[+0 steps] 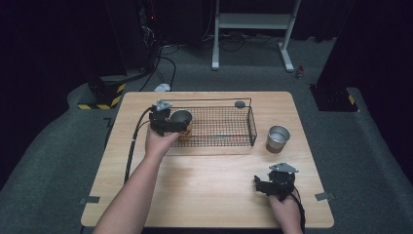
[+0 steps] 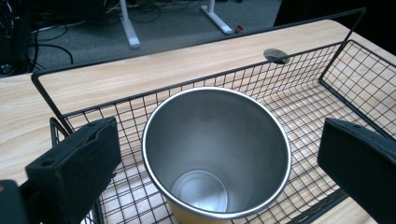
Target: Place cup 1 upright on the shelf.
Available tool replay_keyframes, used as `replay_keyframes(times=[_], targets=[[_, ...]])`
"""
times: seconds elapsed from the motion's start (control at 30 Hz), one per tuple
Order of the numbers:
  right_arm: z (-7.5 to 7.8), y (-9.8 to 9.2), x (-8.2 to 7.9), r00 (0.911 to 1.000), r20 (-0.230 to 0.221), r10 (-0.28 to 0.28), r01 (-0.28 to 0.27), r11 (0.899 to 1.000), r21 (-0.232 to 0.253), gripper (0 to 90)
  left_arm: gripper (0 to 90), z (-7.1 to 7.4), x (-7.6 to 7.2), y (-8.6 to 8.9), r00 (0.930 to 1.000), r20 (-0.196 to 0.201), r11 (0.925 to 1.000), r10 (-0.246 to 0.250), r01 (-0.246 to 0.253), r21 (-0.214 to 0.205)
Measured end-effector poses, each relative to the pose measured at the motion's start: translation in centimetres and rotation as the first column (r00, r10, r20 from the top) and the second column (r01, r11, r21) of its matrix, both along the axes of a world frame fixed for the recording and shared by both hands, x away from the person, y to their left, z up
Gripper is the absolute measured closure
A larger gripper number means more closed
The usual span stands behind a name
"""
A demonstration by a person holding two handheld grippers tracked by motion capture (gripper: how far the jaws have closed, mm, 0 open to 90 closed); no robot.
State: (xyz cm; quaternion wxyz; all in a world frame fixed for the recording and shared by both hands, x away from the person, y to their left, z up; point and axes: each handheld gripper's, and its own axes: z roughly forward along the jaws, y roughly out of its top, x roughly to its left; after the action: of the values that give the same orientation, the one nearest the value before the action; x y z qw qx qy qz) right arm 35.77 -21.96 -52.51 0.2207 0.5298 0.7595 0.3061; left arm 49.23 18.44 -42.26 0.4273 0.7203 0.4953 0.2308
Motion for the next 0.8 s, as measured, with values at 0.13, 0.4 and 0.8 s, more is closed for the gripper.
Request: replay_keyframes(times=[0.13, 0.4, 0.8], targets=[[0.0, 0.0, 0.0, 1.0, 0.0, 0.0, 0.0, 1.0, 0.0, 8.5, 0.6, 0.2, -0.2, 0.2, 1.0, -0.001, 0.9999, 0.004, -0.004, 0.009], [0.0, 0.0, 0.0, 1.0, 0.0, 0.0, 0.0, 1.0, 0.0, 8.4, 0.6, 0.5, -1.2, 0.4, 0.9994, -0.002, 0.9992, -0.036, 0.036, 0.016], [0.0, 0.0, 0.0, 1.0, 0.0, 0.0, 0.0, 1.0, 0.0, 8.5, 1.0, 1.0, -3.4, 1.5, 0.9975, -0.015, 0.9976, -0.069, 0.069, 0.006]])
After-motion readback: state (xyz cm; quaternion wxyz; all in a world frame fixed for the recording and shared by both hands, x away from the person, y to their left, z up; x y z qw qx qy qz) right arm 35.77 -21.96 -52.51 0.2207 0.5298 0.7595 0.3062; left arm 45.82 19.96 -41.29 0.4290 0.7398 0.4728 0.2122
